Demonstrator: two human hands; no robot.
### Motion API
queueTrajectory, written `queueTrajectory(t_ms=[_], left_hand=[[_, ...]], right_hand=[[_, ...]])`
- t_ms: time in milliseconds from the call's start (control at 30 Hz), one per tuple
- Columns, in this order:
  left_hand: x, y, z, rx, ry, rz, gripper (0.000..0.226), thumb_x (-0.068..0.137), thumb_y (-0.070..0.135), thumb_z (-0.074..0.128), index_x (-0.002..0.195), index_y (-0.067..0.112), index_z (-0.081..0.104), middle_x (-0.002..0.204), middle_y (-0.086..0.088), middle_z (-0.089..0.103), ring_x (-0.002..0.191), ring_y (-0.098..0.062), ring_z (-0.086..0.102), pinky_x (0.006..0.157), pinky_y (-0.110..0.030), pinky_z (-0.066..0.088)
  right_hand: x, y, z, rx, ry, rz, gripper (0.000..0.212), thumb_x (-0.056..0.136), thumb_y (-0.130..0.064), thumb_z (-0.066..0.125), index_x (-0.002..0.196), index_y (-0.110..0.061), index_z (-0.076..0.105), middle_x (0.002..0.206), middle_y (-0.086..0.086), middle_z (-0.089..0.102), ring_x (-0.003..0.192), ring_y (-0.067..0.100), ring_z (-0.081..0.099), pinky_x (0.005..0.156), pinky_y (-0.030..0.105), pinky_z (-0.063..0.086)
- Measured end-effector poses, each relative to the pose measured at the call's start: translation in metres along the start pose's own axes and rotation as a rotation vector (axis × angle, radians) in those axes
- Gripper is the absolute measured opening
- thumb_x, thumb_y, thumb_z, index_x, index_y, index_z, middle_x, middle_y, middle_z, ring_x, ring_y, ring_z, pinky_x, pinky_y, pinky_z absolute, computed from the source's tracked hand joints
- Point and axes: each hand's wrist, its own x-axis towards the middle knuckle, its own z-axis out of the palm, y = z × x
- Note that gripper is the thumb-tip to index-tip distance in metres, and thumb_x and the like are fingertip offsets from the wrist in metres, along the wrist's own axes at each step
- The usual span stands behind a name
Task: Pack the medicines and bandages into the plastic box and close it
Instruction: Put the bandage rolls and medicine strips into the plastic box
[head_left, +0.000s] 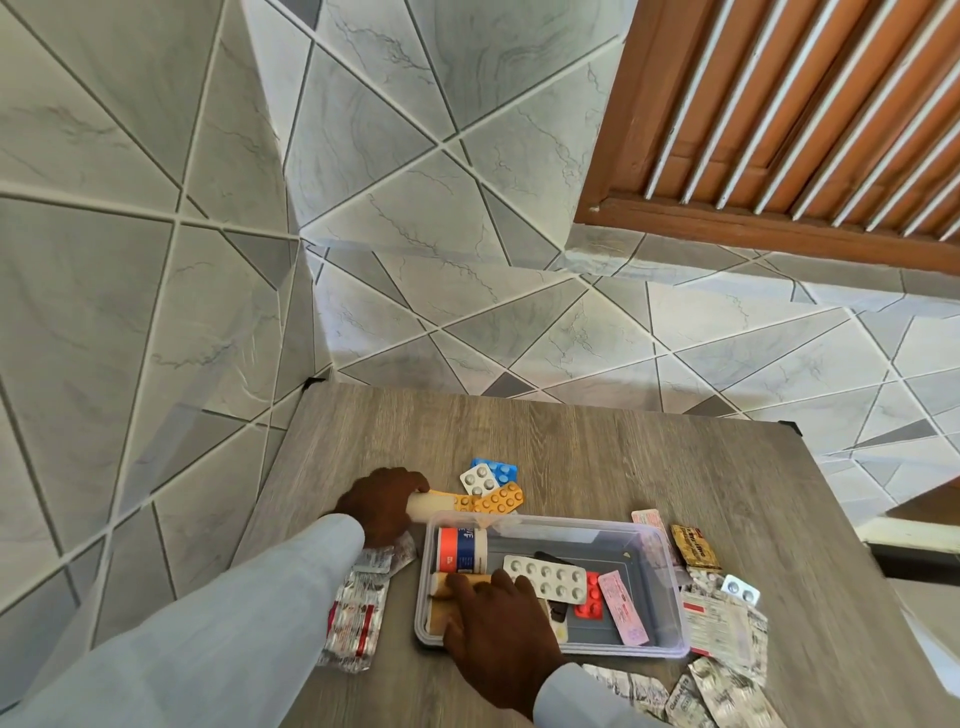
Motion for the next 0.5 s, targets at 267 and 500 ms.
queueTrajectory(t_ms=[267,500], left_hand=[[-0.020,0.003,-0.013,-0.121,0.194,0.017,0.050,0.076,0.014,0.066,0.124,0.025,0.054,0.122,-0.003,0.057,0.116,-0.025,0.049,0.098,-0.039,0.043],[-0.038,0.032,-0.021,-0.192,0.209,0.131,0.052,0.069,0.026,0.067,0.119,0.030,0.055,0.116,0.001,0.060,0.107,-0.018,0.053,0.093,-0.042,0.048]], right_hand=[[0.003,-0.001,0.008,-0.052,-0.022,0.025,0.051,0.094,-0.051,0.021,0.132,-0.025,0.042,0.137,0.012,0.048,0.125,0.037,0.039,0.104,0.055,0.031],[0.000,0.007,0.002,0.220,0.241,0.105,0.037,0.090,-0.044,0.037,0.112,-0.024,0.060,0.115,0.002,0.057,0.107,0.023,0.053,0.095,0.040,0.044]])
